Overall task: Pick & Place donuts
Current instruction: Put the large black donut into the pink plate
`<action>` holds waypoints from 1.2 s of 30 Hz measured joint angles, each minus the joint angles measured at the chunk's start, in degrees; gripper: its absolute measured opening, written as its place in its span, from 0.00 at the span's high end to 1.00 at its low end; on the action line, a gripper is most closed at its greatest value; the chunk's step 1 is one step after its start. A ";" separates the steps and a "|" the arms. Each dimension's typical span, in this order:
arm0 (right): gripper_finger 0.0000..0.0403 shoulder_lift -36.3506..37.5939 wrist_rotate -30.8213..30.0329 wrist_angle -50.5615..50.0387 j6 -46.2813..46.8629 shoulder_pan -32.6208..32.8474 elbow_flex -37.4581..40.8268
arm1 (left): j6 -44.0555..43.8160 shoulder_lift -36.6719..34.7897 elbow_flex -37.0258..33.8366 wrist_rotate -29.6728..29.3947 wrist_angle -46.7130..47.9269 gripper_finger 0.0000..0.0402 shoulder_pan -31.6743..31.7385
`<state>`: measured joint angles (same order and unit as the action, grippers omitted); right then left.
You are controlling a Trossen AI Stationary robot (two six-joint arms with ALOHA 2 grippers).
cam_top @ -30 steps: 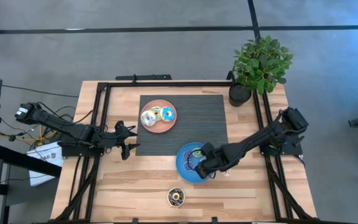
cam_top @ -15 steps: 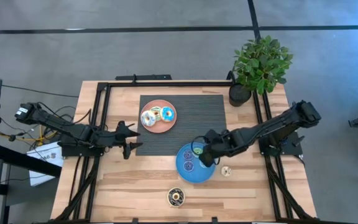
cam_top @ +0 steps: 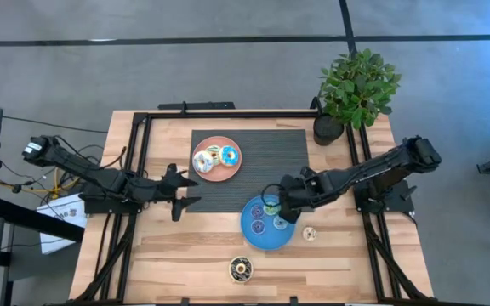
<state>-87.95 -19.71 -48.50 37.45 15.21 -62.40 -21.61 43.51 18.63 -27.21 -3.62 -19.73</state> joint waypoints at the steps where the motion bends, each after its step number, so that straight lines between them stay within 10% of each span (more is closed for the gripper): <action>1: 0.73 1.16 0.07 0.14 0.04 0.25 1.61 | 1.01 2.24 1.72 -0.28 0.18 0.38 -0.54; 17: 0.97 32.69 0.22 28.92 -0.24 6.52 39.08 | 4.92 41.85 39.26 4.28 29.69 0.38 -4.15; 36: 0.98 26.97 -1.27 30.90 11.49 6.53 42.10 | -3.16 71.44 76.07 8.73 44.46 0.38 -13.02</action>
<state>-60.98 -20.98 -17.61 48.94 21.74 -20.29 -24.77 114.95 94.70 -18.48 40.84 -32.75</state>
